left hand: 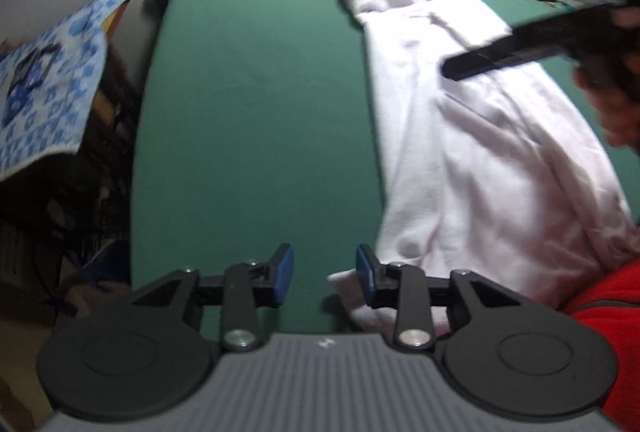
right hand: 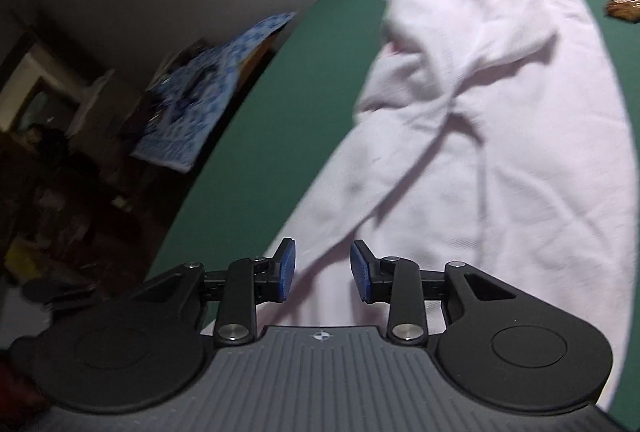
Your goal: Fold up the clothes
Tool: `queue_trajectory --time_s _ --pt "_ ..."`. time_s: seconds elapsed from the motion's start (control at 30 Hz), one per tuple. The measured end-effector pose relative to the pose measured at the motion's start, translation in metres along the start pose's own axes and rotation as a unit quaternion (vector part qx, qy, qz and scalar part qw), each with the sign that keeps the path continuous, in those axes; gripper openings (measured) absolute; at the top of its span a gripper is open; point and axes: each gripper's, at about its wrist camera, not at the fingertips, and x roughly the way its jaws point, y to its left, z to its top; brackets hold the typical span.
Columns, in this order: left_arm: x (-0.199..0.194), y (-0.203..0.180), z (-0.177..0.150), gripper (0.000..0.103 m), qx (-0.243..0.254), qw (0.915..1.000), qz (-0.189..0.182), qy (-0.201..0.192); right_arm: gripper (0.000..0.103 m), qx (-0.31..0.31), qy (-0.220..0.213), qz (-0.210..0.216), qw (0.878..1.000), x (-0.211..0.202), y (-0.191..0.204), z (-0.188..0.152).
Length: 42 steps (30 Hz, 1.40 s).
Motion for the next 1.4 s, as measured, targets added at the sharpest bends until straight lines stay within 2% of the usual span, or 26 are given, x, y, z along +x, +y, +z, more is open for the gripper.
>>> queue_trajectory --time_s 0.03,0.1,0.17,0.23,0.27,0.33,0.4,0.5,0.53,0.57,0.6,0.67,0.7,0.77,0.8,0.83,0.93,1.0,1.07,1.1,1.13,1.17,1.23,1.33,1.4 --pt "-0.004 0.003 -0.003 0.033 -0.013 0.9999 0.007 -0.005 0.034 -0.012 0.021 0.031 0.999 0.001 0.010 -0.005" --pt "-0.013 0.006 -0.010 0.033 -0.033 0.9992 0.016 -0.013 0.034 -0.066 0.054 0.056 0.995 0.005 0.036 -0.021" --pt "-0.021 0.006 -0.016 0.033 -0.048 0.9984 0.022 -0.018 0.034 -0.126 0.071 0.062 0.988 0.008 0.058 -0.036" --pt "-0.021 -0.001 -0.019 0.033 -0.042 0.9989 0.019 -0.014 0.034 -0.141 0.087 0.055 0.985 0.016 0.071 -0.047" --pt "-0.020 -0.005 -0.021 0.035 -0.034 0.9992 0.015 -0.013 0.034 -0.144 0.087 0.035 0.985 0.019 0.075 -0.051" --pt "-0.015 -0.012 -0.021 0.041 -0.014 0.9998 0.004 -0.017 0.034 -0.150 0.074 -0.016 0.986 0.022 0.077 -0.056" --pt "-0.007 -0.015 -0.021 0.053 0.003 0.9997 -0.015 -0.018 0.037 -0.122 0.050 -0.045 0.990 0.021 0.069 -0.055" --pt "0.007 -0.012 -0.018 0.050 0.025 0.9979 -0.059 -0.010 0.038 -0.057 0.024 -0.048 0.997 0.018 0.058 -0.051" --pt "0.011 -0.013 -0.016 0.048 0.037 0.9968 -0.071 -0.004 0.038 -0.037 0.013 -0.047 0.998 0.017 0.056 -0.050" --pt "0.016 -0.013 -0.015 0.039 0.050 0.9953 -0.084 0.002 0.039 -0.019 -0.006 -0.070 0.997 0.018 0.054 -0.048" --pt "0.020 -0.014 -0.014 0.026 0.062 0.9935 -0.095 0.008 0.039 0.001 -0.027 -0.098 0.995 0.019 0.052 -0.046" --pt "0.019 -0.020 -0.016 0.018 0.094 0.9895 -0.109 0.009 0.039 0.041 -0.065 -0.137 0.988 0.022 0.048 -0.043" --pt "0.017 -0.025 -0.018 0.013 0.114 0.9872 -0.111 0.006 0.033 0.058 -0.081 -0.145 0.984 0.024 0.045 -0.042" --pt "0.009 -0.031 -0.022 0.012 0.140 0.9812 -0.133 -0.001 0.023 0.083 -0.107 -0.159 0.978 0.028 0.041 -0.038" --pt "0.003 -0.035 -0.023 0.011 0.150 0.9778 -0.146 -0.005 0.009 0.088 -0.114 -0.163 0.976 0.030 0.039 -0.036" --pt "-0.004 -0.039 -0.024 0.010 0.160 0.9742 -0.158 -0.013 0.002 0.091 -0.124 -0.165 0.974 0.028 0.041 -0.035" --pt "-0.023 -0.052 -0.024 0.008 0.191 0.9609 -0.197 -0.035 0.002 0.093 -0.159 -0.168 0.968 0.014 0.050 -0.034" --pt "-0.033 -0.062 -0.023 0.008 0.211 0.9497 -0.227 -0.047 0.002 0.082 -0.173 -0.168 0.967 -0.007 0.057 -0.039" --pt "-0.033 -0.077 -0.022 0.008 0.232 0.9380 -0.253 -0.046 0.002 0.083 -0.174 -0.185 0.964 -0.020 0.057 -0.044" --pt "-0.029 -0.085 -0.023 0.008 0.246 0.9348 -0.252 -0.044 0.002 0.084 -0.173 -0.195 0.962 -0.026 0.056 -0.046" --pt "-0.023 -0.091 -0.024 0.008 0.258 0.9322 -0.251 -0.040 0.007 0.089 -0.170 -0.203 0.960 -0.027 0.053 -0.048" --pt "-0.016 -0.095 -0.026 0.009 0.265 0.9311 -0.249 -0.029 0.010 0.095 -0.169 -0.206 0.959 -0.026 0.047 -0.051" --pt "-0.004 -0.097 -0.029 0.009 0.277 0.9307 -0.239 -0.008 0.033 0.115 -0.158 -0.220 0.956 -0.020 0.035 -0.060" --pt "-0.016 -0.080 -0.031 0.013 0.281 0.9277 -0.246 -0.018 0.033 0.124 -0.142 -0.219 0.958 -0.032 0.038 -0.085" --pt "-0.026 -0.063 -0.028 0.030 0.273 0.9293 -0.247 -0.027 0.033 0.131 -0.127 -0.187 0.965 -0.042 0.047 -0.109"
